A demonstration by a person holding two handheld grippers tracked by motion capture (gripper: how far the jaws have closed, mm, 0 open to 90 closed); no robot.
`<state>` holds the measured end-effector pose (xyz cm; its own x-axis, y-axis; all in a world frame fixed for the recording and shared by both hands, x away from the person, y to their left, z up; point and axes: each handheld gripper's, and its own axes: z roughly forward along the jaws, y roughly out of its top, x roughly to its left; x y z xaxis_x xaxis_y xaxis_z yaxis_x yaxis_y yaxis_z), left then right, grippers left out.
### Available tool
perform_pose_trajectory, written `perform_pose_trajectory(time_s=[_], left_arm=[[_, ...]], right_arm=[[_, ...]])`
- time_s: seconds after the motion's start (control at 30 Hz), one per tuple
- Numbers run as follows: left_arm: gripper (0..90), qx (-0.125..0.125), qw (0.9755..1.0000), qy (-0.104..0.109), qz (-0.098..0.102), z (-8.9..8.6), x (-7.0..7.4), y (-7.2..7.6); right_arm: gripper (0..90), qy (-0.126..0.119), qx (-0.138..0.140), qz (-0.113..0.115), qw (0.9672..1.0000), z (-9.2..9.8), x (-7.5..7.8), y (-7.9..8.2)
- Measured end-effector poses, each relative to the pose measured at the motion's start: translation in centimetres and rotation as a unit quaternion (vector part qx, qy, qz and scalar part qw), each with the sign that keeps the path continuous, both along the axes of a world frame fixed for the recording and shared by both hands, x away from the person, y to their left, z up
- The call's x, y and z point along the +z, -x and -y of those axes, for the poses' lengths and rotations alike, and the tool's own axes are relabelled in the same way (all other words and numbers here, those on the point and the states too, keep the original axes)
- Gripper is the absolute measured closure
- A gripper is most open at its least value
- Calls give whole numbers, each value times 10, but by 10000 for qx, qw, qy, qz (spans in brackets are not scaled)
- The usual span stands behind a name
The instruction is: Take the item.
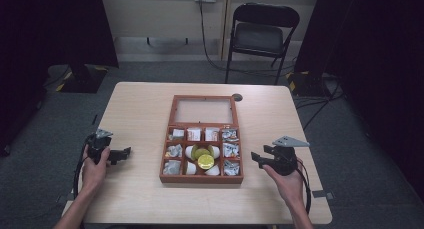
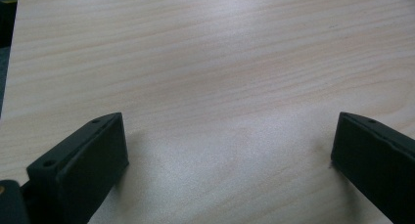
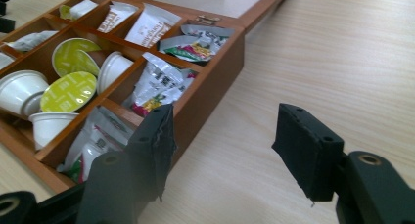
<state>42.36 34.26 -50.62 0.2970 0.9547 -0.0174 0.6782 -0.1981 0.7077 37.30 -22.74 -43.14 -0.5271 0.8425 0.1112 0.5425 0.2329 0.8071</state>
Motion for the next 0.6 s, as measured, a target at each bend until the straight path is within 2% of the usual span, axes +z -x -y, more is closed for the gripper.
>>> perform_pose_trajectory(time_s=[0.07,0.27,0.43,0.6], left_arm=[[0,-6,10000,-5,-1,0,0,0],[0,-16,10000,-7,-2,0,0,0],[0,-11,10000,-7,0,0,0,0],[0,-11,10000,-11,3,0,0,0]], right_arm=[[419,-65,64,23,10000,-3,2,1],[442,-32,274,-16,9996,-16,2,0],[444,-66,392,61,9992,-29,8,-1],[447,-34,623,58,9980,-44,11,-2]])
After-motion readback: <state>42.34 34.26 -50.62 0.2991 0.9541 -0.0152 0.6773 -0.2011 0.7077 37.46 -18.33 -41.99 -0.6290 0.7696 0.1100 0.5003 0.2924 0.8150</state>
